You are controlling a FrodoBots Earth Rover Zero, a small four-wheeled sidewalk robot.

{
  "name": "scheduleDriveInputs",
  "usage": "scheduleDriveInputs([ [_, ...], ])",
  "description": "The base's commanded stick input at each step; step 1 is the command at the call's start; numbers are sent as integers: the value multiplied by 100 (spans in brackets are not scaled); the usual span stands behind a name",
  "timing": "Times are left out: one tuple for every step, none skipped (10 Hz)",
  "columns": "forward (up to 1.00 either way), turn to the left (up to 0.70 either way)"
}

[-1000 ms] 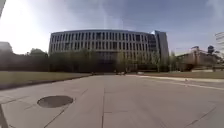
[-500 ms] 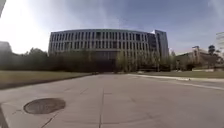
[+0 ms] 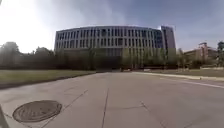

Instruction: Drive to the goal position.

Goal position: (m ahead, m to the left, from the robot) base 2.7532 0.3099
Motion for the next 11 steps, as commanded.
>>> scheduleDriveInputs([
  [70, 0],
  [70, 0],
  [70, 0],
  [70, 0],
  [70, 0],
  [70, 0],
  [70, 0],
  [70, 0],
  [70, 0],
  [70, 0],
  [70, 0],
])
